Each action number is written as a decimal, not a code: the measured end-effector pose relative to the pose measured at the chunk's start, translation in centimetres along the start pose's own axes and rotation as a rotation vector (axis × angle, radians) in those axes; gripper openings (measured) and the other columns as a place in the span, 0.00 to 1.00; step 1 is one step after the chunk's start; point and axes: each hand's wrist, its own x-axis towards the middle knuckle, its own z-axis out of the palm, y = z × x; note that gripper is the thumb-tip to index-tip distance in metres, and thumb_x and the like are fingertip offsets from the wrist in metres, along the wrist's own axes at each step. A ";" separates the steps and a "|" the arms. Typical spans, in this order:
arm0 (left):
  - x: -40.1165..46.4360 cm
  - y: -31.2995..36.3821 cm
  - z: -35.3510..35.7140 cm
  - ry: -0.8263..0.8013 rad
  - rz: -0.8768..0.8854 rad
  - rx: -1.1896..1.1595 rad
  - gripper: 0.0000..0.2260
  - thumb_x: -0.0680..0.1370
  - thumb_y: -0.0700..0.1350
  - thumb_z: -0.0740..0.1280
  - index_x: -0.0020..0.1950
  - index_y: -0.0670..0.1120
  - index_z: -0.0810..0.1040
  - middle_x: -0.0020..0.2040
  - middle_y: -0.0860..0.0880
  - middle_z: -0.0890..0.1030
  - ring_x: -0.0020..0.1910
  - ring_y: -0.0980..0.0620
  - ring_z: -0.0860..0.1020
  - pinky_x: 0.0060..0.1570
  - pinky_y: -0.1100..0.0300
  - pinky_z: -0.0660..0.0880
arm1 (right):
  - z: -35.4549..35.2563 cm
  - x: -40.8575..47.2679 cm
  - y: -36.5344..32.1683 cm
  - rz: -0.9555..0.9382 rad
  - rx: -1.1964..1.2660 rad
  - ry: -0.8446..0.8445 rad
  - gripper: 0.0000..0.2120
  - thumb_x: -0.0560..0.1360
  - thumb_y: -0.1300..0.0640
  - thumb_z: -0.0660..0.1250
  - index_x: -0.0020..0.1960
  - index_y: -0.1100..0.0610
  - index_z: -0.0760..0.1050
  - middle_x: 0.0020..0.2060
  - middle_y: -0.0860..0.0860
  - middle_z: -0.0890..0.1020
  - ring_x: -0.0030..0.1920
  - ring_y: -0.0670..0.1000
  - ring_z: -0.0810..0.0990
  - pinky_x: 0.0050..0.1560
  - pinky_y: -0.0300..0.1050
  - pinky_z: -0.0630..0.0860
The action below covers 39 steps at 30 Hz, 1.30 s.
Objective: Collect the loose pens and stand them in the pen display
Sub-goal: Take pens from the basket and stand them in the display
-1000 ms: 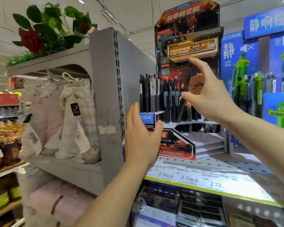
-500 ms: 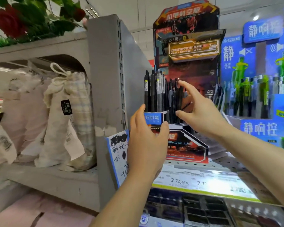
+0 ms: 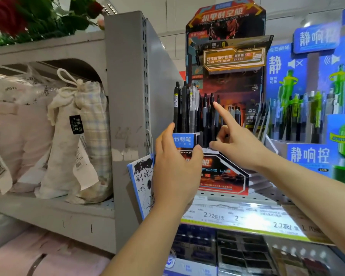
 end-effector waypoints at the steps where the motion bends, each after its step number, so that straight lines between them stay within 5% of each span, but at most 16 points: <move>1: 0.0 0.1 -0.1 -0.001 -0.008 -0.002 0.30 0.78 0.57 0.66 0.77 0.61 0.56 0.74 0.63 0.62 0.62 0.65 0.67 0.42 0.74 0.60 | 0.0 -0.1 -0.1 0.001 0.006 0.011 0.46 0.78 0.57 0.71 0.80 0.31 0.44 0.36 0.47 0.81 0.30 0.42 0.77 0.35 0.32 0.73; 6: -0.1 0.6 -0.2 -0.006 -0.037 0.024 0.30 0.78 0.57 0.65 0.77 0.61 0.56 0.76 0.62 0.61 0.69 0.58 0.67 0.48 0.66 0.64 | -0.9 -2.5 -0.6 0.057 0.029 0.066 0.38 0.79 0.53 0.70 0.80 0.36 0.53 0.49 0.44 0.80 0.34 0.37 0.77 0.35 0.31 0.71; 11: -1.7 2.5 -0.4 0.053 0.031 0.157 0.30 0.80 0.52 0.65 0.80 0.54 0.57 0.81 0.55 0.54 0.78 0.54 0.54 0.67 0.61 0.56 | -2.7 -8.0 -1.6 0.095 0.136 0.069 0.28 0.79 0.50 0.69 0.76 0.38 0.63 0.65 0.44 0.77 0.56 0.43 0.81 0.57 0.45 0.78; 15: -6.9 6.3 1.7 0.037 0.097 -0.043 0.26 0.78 0.51 0.67 0.75 0.56 0.63 0.77 0.56 0.62 0.76 0.58 0.60 0.71 0.60 0.59 | -7.3 -14.2 -1.8 0.092 0.231 0.044 0.26 0.78 0.53 0.72 0.69 0.33 0.67 0.64 0.42 0.78 0.55 0.35 0.80 0.54 0.31 0.76; 19: -13.8 12.7 6.6 -0.096 -0.044 -0.418 0.18 0.76 0.44 0.68 0.63 0.59 0.71 0.63 0.54 0.78 0.60 0.62 0.76 0.59 0.68 0.71 | -15.0 -22.5 -0.6 0.139 0.209 0.065 0.27 0.77 0.55 0.73 0.66 0.31 0.67 0.62 0.37 0.77 0.63 0.33 0.75 0.56 0.30 0.75; 24: -20.9 21.7 13.8 -0.286 -0.179 -0.651 0.13 0.77 0.40 0.70 0.57 0.56 0.76 0.51 0.51 0.83 0.47 0.57 0.81 0.55 0.53 0.78 | -26.6 -33.3 2.8 0.304 0.149 0.131 0.28 0.77 0.57 0.73 0.70 0.36 0.68 0.62 0.41 0.79 0.63 0.35 0.76 0.54 0.28 0.74; 31: -31.5 35.4 24.2 -0.691 0.004 -0.714 0.15 0.74 0.47 0.70 0.59 0.58 0.76 0.52 0.57 0.82 0.50 0.60 0.80 0.49 0.70 0.75 | -41.7 -48.1 6.8 0.547 -0.061 0.286 0.27 0.77 0.58 0.73 0.69 0.39 0.67 0.62 0.47 0.79 0.64 0.42 0.77 0.69 0.43 0.71; 35: -34.9 42.3 30.4 -0.919 0.162 -0.615 0.19 0.76 0.43 0.72 0.60 0.62 0.73 0.57 0.56 0.81 0.56 0.58 0.79 0.59 0.59 0.75 | -49.7 -54.6 8.2 0.644 -0.139 0.379 0.24 0.76 0.56 0.74 0.67 0.39 0.69 0.60 0.45 0.79 0.63 0.41 0.78 0.65 0.34 0.71; 39: -36.0 47.9 36.5 -1.072 0.364 -0.492 0.23 0.74 0.52 0.71 0.68 0.58 0.71 0.62 0.56 0.79 0.61 0.60 0.77 0.66 0.54 0.73 | -55.6 -59.5 10.8 0.741 -0.158 0.463 0.23 0.78 0.54 0.72 0.69 0.40 0.70 0.62 0.44 0.78 0.63 0.46 0.78 0.69 0.54 0.73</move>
